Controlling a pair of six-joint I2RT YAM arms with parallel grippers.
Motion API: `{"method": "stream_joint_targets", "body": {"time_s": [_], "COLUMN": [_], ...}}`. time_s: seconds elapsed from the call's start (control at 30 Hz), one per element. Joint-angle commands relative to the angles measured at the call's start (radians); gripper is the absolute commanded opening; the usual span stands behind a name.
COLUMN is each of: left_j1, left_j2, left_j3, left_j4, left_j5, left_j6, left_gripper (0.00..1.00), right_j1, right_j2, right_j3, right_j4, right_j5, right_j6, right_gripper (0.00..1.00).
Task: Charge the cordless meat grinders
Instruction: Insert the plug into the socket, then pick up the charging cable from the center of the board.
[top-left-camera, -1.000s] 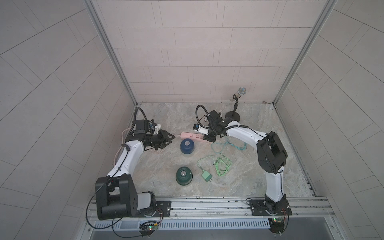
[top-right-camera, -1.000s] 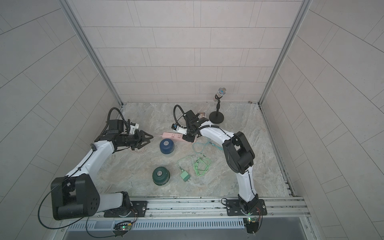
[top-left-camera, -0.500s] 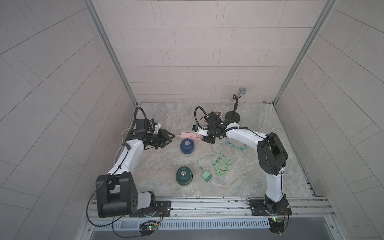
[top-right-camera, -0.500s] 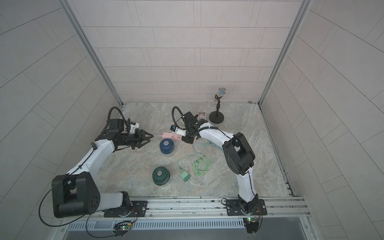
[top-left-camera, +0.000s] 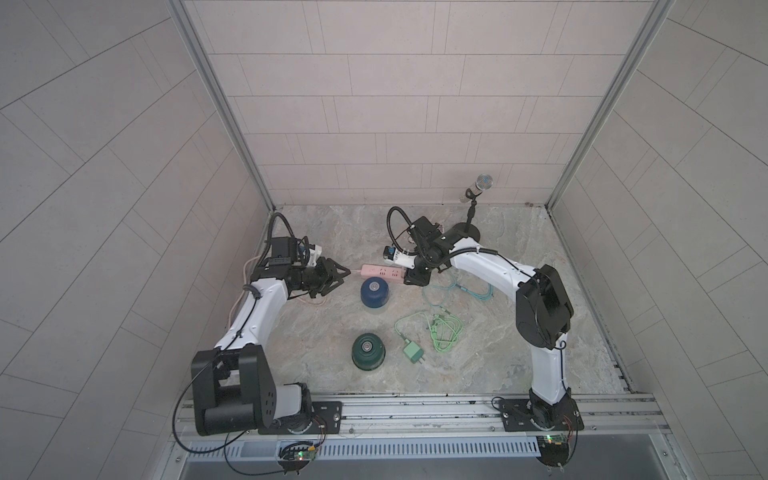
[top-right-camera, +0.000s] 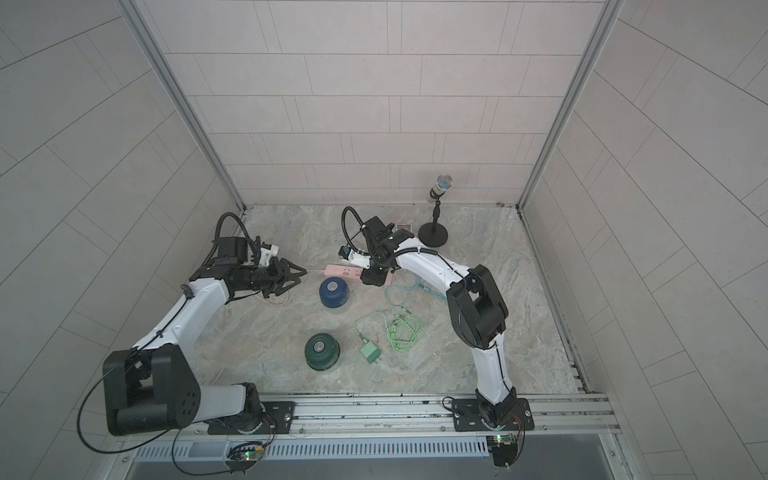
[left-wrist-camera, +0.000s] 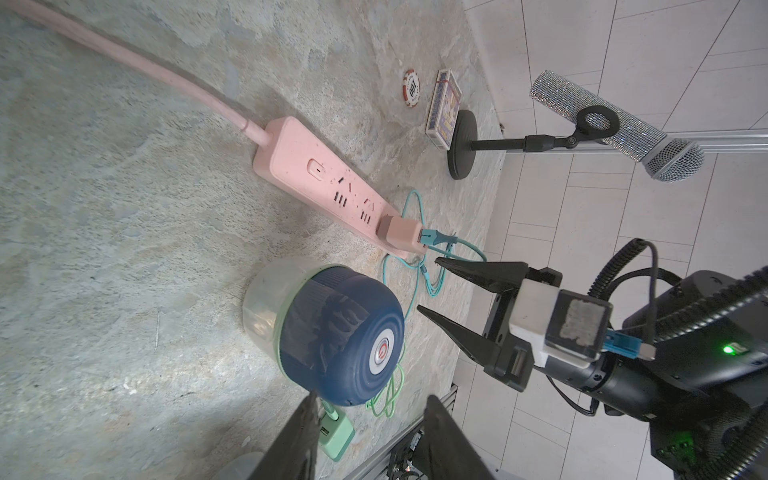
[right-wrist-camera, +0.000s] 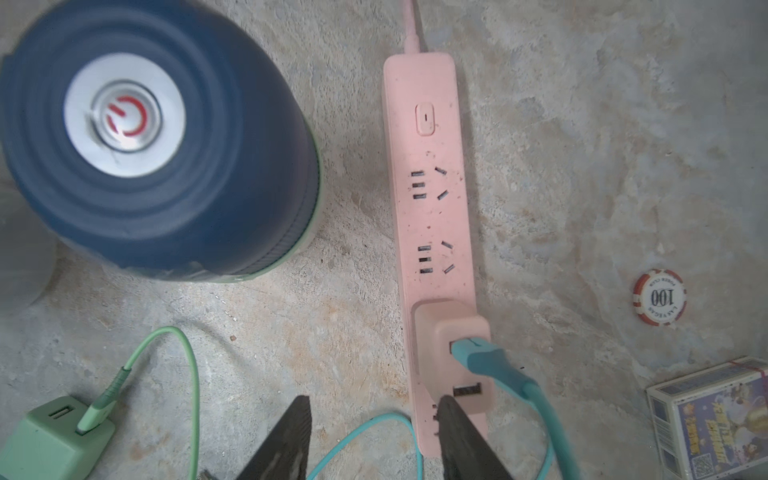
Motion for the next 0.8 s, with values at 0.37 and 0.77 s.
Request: {"method": "stream_joint_targets", "body": {"time_s": [0.37,0.77], "left_j1": [0.006,-0.001], "left_j2": [-0.008,-0.040], "left_j3": [0.078,0.077], "left_j4": [-0.063,-0.045], "left_j5": [0.012,0.005], "left_j6": [0.090,0.117], "left_gripper": [0.45,0.59], "right_j1": [-0.012,-0.045], "right_j2": [-0.299,-0.767], "right_j3": [-0.153,-0.526], "right_j4": [-0.088,0.258], "right_j5": [-0.039,0.298], "right_j6": [0.176,0.439], "right_gripper": [0.66,0.99]}}
